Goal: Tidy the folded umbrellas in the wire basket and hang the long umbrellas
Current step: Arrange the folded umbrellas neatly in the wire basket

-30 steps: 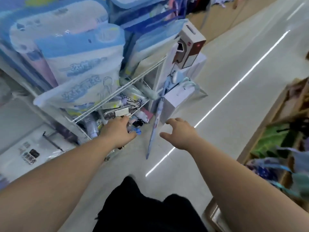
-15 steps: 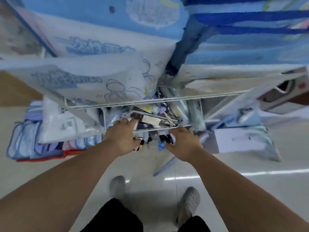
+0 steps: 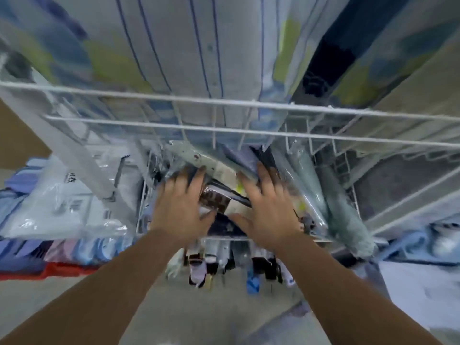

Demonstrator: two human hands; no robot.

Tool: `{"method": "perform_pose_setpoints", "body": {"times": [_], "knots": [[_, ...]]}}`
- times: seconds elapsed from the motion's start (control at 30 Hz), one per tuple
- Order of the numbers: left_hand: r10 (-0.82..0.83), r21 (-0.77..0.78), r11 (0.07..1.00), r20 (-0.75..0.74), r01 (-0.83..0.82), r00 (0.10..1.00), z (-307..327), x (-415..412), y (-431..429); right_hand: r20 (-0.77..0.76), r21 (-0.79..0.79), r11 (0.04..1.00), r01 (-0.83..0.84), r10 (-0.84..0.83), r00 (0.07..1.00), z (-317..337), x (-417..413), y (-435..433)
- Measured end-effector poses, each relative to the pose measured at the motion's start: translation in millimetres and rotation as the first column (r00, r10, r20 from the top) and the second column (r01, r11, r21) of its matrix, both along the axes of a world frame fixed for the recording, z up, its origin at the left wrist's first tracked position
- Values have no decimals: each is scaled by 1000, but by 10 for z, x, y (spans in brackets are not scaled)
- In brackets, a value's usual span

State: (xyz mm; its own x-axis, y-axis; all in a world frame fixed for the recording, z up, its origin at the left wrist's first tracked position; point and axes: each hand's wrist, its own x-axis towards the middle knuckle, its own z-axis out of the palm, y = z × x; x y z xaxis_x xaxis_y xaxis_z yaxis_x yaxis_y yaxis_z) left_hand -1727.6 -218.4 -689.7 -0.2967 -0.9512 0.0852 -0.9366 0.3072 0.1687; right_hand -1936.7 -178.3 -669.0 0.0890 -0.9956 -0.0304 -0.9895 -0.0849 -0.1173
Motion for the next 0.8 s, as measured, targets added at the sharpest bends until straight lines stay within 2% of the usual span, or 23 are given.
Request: {"method": "perform_pose_setpoints", "body": {"times": [0.13, 0.3, 0.47, 0.57, 0.63, 0.7, 0.8], "knots": [[-111, -161, 982, -64, 99, 992, -235, -32, -147, 55, -142, 990, -16, 24, 998, -238, -58, -79], [-82, -265, 963, -124, 47, 989, -447, -98, -185, 38, -283, 958, -48, 61, 997, -518, -118, -165], [-89, -224, 973, -161, 52, 983, -503, -140, -126, 60, -306, 952, -23, 43, 997, -548, -116, -124], [-90, -182, 982, -237, 47, 967, -473, -147, -94, 54, -450, 893, 5, 21, 998, -341, -46, -300], [-72, -180, 983, -288, 20, 955, -467, -151, -97, 36, -404, 915, -14, 31, 999, -141, -5, -524], [-45, -174, 985, -307, -10, 951, -484, -173, -87, 33, -240, 971, -26, 35, 999, -20, 38, -731], [-44, -182, 983, -332, -18, 942, -532, -213, -46, -88, -115, 993, 8, -18, 996, -102, 89, -872]]}}
